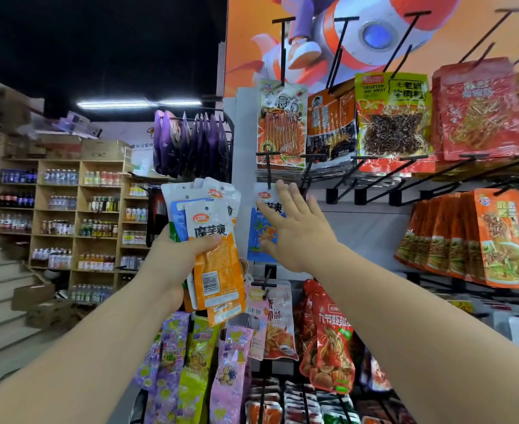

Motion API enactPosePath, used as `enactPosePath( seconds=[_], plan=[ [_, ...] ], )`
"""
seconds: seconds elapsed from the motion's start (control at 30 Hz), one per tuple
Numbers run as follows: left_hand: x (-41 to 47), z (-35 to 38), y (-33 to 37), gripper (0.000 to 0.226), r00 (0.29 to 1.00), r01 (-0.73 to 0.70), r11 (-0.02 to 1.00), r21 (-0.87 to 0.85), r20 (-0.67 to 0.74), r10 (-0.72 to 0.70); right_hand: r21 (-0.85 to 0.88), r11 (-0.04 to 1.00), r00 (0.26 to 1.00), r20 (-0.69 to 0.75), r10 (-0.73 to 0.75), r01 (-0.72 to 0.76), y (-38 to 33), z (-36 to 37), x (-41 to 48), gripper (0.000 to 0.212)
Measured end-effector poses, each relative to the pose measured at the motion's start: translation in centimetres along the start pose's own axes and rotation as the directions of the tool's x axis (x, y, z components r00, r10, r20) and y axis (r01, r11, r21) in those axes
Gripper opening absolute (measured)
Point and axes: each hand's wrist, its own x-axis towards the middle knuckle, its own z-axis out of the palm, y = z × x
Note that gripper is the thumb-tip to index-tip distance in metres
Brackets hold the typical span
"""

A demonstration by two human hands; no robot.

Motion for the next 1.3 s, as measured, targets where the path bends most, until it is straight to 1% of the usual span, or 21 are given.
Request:
enactPosePath(
  seconds=[0.13,0.33,0.43,0.53,0.7,0.8,0.9,1.07,1.17,1.3],
  plan=[
    [0.5,0.1,-0.4,0.042,1.000,-0.009,1.000,0.006,0.017,0.009,-0.060,0.998,0.999,0.018,0.027,-0.026,-0.6,0.5,1.5,0.081],
    [1.7,-0.4,-1.3,0.044,1.000,-0.009,1.000,-0.001,0.018,0.009,-0.064,0.995,0.985,0.150,0.088,-0.079,-0.5,1.4,3.7,0.085],
    [2.4,-0.5,-2.0,0.045,1.000,0.004,1.000,-0.009,0.013,-0.004,-0.050,0.992,0.977,0.174,0.127,-0.120,-0.7,1.6,4.7,0.088],
    [2.8,-0.7,-2.6,0.044,1.000,0.006,1.000,-0.025,0.005,-0.006,-0.036,0.991,0.980,0.145,0.134,-0.130,-1.0,1.9,5.0,0.093],
    [3.3,-0.9,-3.2,0.049,1.000,0.018,0.999,-0.033,0.004,-0.018,-0.020,0.992,0.989,0.066,0.129,-0.128,-1.4,2.3,4.2,0.102],
    [3.5,-0.7,-3.2,0.050,1.000,0.021,0.999,-0.027,0.006,-0.020,-0.032,0.992,0.990,0.072,0.125,-0.123,-1.3,2.4,4.1,0.098],
    [3.5,-0.3,-3.0,0.045,1.000,0.031,0.999,-0.041,0.008,-0.030,-0.039,0.992,0.988,0.095,0.124,-0.120,-1.0,2.6,4.3,0.094],
    [3.7,-0.1,-2.8,0.043,0.999,0.047,0.998,-0.039,0.030,-0.046,-0.060,0.989,0.983,0.115,0.142,-0.135,-0.6,3.4,4.9,0.093],
    [3.8,-0.4,-2.8,0.040,0.998,0.048,0.998,-0.046,0.034,-0.047,-0.058,0.986,0.973,0.159,0.165,-0.158,-0.6,3.6,5.7,0.093],
    [3.9,-0.9,-3.0,0.042,0.998,0.057,0.998,-0.038,0.028,-0.056,-0.076,0.982,0.957,0.223,0.187,-0.174,-0.5,4.0,6.6,0.089]
  ],
)
